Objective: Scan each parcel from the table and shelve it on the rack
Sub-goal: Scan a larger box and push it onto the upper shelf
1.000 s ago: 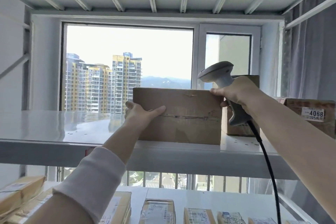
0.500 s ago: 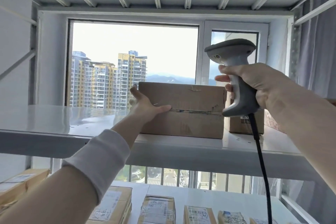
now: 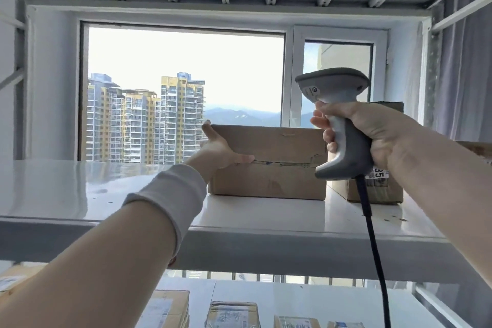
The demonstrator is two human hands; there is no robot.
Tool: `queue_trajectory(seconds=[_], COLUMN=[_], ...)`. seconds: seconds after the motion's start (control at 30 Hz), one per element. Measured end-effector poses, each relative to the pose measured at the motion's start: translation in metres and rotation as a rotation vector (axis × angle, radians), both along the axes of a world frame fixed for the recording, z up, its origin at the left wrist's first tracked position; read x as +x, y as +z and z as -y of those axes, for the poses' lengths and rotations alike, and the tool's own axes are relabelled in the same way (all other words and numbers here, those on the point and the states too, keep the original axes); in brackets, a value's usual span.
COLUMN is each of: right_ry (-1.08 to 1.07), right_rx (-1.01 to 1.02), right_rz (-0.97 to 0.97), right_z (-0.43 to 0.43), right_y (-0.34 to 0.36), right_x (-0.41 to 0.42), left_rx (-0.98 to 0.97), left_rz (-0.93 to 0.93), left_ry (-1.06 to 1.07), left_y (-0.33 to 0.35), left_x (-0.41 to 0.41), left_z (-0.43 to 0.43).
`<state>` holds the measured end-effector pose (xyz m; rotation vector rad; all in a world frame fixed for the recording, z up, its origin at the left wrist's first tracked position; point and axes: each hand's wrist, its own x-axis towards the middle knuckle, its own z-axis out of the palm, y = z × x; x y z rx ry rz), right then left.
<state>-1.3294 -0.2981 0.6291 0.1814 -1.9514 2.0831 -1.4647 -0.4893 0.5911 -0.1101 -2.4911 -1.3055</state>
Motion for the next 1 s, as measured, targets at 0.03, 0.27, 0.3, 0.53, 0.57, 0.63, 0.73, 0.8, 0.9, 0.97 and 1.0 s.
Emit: queue_trajectory(seconds=[0.03, 0.27, 0.3, 0.53, 0.57, 0.63, 0.73, 0.8, 0.9, 0.97, 1.0], right_ry=[0.006, 0.013, 0.012, 0.032, 0.028, 0.02, 0.02, 0.02, 0.014, 0.008, 0.006], right_rx=[-0.002, -0.006, -0.008, -0.04, -0.04, -0.037, -0.038, -0.039, -0.039, -0.038, -0.041], right_rz=[-0.003, 0.002, 0.004, 0.028, 0.029, 0.031, 0.031, 0.033, 0.036, 0.037, 0.038], right_z=[0.002, 0.009, 0.009, 0.004, 0.003, 0.001, -0.002, -0.003, -0.005, -0.005, -0.006], right_y=[-0.001, -0.004, -0.005, -0.004, -0.004, -0.004, -0.005, -0.005, -0.006, -0.006, -0.006], right_x=[-0.003, -0.019, -0.021, -0.03, -0.032, -0.034, -0.035, -0.036, -0.038, -0.04, -0.04], left_rx=[-0.022, -0.032, -0.038, -0.02, -0.033, -0.065, -0.079, -0.088, -0.103, -0.103, -0.106], left_rz=[0.013, 0.028, 0.03, 0.035, 0.039, 0.054, 0.062, 0.065, 0.061, 0.046, 0.045], left_ry=[0.003, -0.008, -0.016, -0.012, -0.012, -0.011, -0.012, -0.022, -0.02, -0.014, -0.009], left_y=[0.001, 0.002, 0.002, 0.004, 0.004, 0.005, 0.006, 0.006, 0.007, 0.007, 0.006], left_x=[-0.003, -0.018, -0.019, -0.029, -0.03, -0.032, -0.032, -0.032, -0.032, -0.032, -0.032], left_z=[-0.001, -0.006, -0.006, -0.011, -0.011, -0.012, -0.012, -0.012, -0.012, -0.011, -0.011])
